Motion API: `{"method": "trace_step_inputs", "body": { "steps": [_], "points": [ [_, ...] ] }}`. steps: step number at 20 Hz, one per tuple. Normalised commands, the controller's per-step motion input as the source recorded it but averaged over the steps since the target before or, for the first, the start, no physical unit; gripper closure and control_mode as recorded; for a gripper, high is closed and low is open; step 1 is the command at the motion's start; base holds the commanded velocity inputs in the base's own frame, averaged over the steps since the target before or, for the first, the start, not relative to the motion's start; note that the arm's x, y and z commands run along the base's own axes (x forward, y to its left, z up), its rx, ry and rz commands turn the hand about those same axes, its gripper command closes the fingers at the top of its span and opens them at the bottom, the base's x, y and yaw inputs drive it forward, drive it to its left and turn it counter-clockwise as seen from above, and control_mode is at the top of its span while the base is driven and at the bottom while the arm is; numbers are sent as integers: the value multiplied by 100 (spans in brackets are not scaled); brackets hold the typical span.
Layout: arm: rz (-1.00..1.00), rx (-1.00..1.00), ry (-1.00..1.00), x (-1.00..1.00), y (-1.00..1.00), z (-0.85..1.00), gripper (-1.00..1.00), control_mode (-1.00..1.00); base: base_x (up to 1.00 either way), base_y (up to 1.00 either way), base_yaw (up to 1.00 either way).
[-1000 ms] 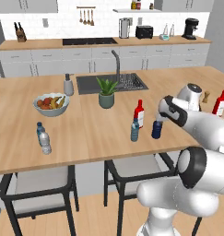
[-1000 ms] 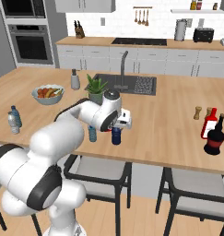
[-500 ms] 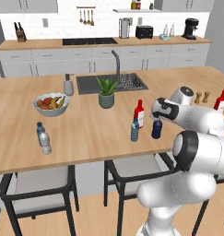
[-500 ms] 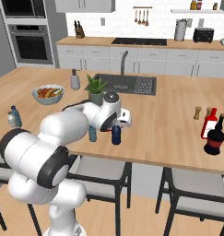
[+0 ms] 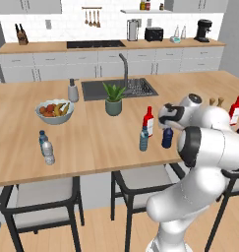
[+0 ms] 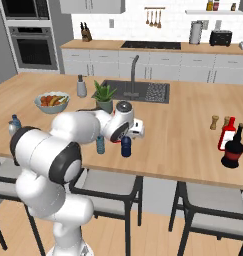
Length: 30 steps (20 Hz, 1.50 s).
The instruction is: Move the plastic bottles in the middle to the plastics group, and the glass bottles in the middle to the glass group.
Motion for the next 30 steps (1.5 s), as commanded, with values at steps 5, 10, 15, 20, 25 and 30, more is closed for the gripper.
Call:
{"method": "trace_step_inputs", "body": {
  "steps": [5, 10, 15, 20, 25, 30],
  "points": [
    [0, 0, 0, 23, 0, -24, -100, -100, 0, 0, 0],
    [0, 0, 0, 26, 0, -6, -100, -100, 0, 0, 0],
    [0, 0, 0, 18, 0, -6, -100, -100, 0, 0, 0],
    [0, 0, 0, 3, 0, -16, 100, -100, 0, 0, 0],
    [0, 0, 0, 0, 0, -1, 100, -100, 0, 0, 0],
    [0, 0, -1, -10, 0, 0, 100, -100, 0, 0, 0]
  ]
}}
